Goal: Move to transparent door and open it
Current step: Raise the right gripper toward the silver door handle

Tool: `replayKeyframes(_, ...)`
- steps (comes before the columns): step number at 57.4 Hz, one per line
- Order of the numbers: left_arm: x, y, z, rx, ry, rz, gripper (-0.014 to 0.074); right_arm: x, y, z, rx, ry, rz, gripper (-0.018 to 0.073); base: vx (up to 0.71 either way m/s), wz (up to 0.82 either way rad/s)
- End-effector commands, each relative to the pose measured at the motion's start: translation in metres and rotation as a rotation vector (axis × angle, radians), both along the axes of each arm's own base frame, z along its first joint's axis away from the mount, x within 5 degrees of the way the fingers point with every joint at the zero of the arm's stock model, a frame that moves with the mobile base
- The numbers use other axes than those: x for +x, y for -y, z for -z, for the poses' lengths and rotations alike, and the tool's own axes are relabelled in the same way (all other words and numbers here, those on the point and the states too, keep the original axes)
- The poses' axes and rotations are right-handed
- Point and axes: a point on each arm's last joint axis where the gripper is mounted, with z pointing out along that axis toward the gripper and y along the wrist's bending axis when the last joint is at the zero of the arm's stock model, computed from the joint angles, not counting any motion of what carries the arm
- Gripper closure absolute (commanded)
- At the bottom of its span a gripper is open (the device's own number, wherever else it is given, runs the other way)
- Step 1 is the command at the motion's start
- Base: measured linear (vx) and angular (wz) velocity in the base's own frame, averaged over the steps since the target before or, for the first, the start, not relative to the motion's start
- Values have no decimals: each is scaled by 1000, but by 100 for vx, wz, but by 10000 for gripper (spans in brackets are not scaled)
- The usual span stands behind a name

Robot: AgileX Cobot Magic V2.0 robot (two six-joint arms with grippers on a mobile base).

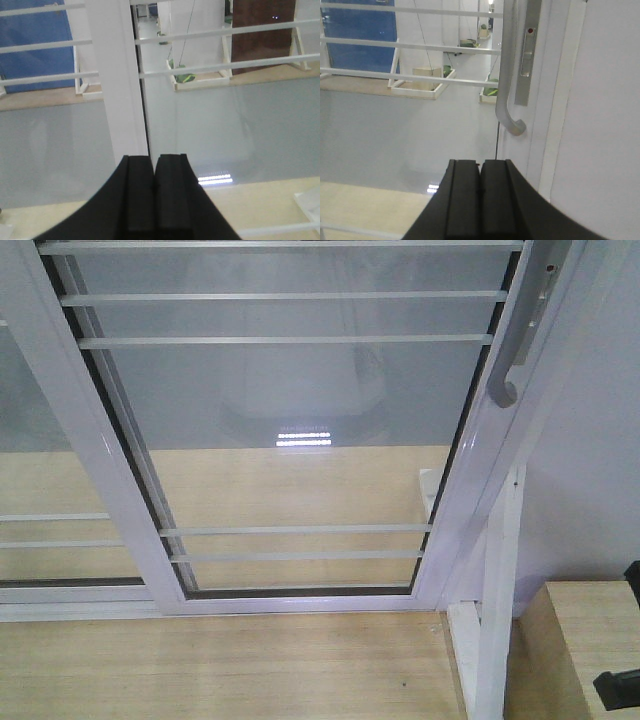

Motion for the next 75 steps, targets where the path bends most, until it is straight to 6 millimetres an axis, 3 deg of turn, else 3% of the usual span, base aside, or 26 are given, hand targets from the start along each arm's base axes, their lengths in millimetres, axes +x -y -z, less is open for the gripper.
replayKeyframes(1, 0, -2, -14, -23, 173, -23, 602, 1, -1, -15, -14, 156, -10, 559, 0, 0)
replayKeyframes(14, -6, -6, -44, -264, 390, -29, 602, -6, -1, -51, 27, 390, -19, 559, 0, 0)
replayKeyframes(27, 3, -4, -108, -269, 333, -9, 602, 2, 0, -122, -7, 202, 2, 559, 0, 0)
replayKeyframes(35, 34, -4, -156, -268, 295, -14, 602, 33, -5, -168, -22, 114, 6, 559, 0, 0)
replayKeyframes(44, 93, -3, -194, -246, 215, -25, 602, 87, -13, -201, -29, 46, 3, 559, 0, 0)
replayKeyframes(52, 149, -3, -204, -245, 135, -35, 602, 133, -21, -211, -37, -5, 1, 559, 0, 0)
replayKeyframes(58, 183, -3, -200, -245, 81, -42, 602, 168, -27, -204, -43, -34, -4, 559, 0, 0)
replayKeyframes(65, 203, -4, -190, -247, 38, -49, 602, 191, -31, -190, -44, -42, -10, 559, 0, 0)
replayKeyframes(75, 209, -3, -182, -210, -6, -44, 598, 203, -33, -180, -44, -71, -11, 559, 0, 0)
